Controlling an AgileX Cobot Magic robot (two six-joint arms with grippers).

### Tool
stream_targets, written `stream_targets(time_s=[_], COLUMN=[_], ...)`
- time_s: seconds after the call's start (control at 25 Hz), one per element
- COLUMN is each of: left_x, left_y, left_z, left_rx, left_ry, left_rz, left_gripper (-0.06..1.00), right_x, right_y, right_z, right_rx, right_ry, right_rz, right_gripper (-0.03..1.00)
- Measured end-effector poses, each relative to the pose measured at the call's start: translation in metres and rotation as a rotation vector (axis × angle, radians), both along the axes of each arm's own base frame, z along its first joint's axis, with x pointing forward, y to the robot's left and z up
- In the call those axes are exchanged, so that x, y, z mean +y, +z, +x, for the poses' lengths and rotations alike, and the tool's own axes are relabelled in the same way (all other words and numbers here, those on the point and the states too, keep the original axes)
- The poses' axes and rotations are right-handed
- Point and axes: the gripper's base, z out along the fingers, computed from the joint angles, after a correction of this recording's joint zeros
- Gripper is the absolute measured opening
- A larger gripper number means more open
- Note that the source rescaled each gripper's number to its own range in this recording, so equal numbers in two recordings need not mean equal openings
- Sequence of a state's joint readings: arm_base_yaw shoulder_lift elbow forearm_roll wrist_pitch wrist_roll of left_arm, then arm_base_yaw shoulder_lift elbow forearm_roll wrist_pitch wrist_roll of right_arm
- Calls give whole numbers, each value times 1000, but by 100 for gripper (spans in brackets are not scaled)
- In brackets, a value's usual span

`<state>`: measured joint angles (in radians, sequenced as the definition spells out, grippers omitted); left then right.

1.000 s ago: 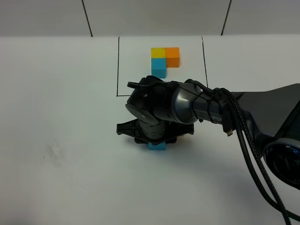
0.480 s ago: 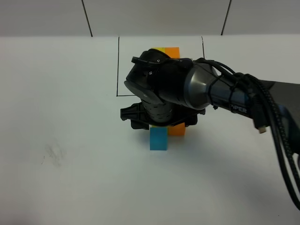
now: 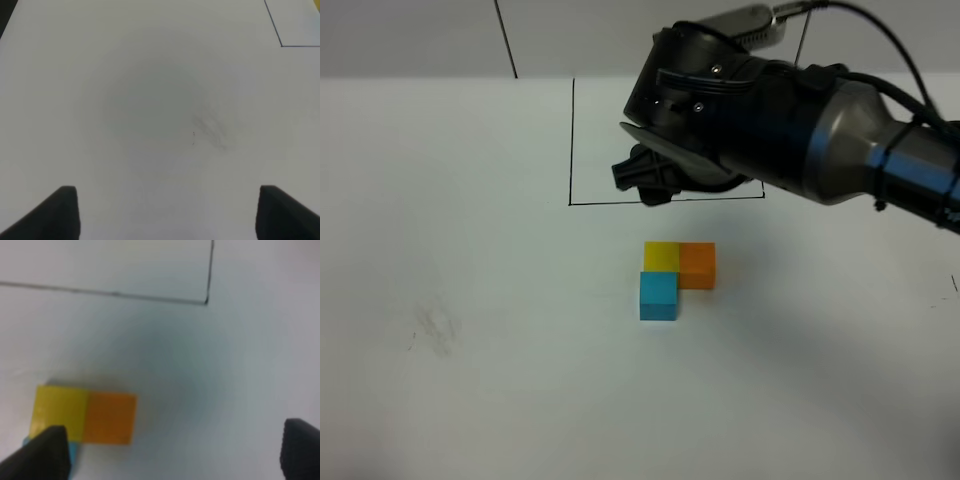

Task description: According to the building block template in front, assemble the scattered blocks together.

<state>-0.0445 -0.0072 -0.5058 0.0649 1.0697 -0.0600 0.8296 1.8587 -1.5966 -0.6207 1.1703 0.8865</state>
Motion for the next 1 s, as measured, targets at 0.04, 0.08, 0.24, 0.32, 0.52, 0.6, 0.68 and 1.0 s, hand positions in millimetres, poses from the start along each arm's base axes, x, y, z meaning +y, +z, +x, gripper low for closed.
stream_targets(time_s=[0.04,0.08,0.24,0.32,0.52,0.6,0.68,1.0], left_x=[0,0,0,0,0,0,0,0], left_y=[0,0,0,0,0,0,0,0], left_z=[0,0,0,0,0,0,0,0], left_rx=[0,0,0,0,0,0,0,0], left_ry=[0,0,0,0,0,0,0,0], left_rz=[0,0,0,0,0,0,0,0], left_gripper=[53,53,53,53,53,53,53,53], right_x=[-8,-17,-74,-112,-204,-237,-261,-287], right_y=[13,25,85,115,168,181,193,238], right_z=[2,4,7,2,-29,-50,-70,-186], right_rx=[-40,-77,-212,-260,-292,-262,-257,-476], right_ry=[19,36,73,94,49,0,-25,-38], right_rz=[-10,-25,-45,-105,-267,-319,-351,-290], right_gripper=[91,95,99,100,100,100,100,100])
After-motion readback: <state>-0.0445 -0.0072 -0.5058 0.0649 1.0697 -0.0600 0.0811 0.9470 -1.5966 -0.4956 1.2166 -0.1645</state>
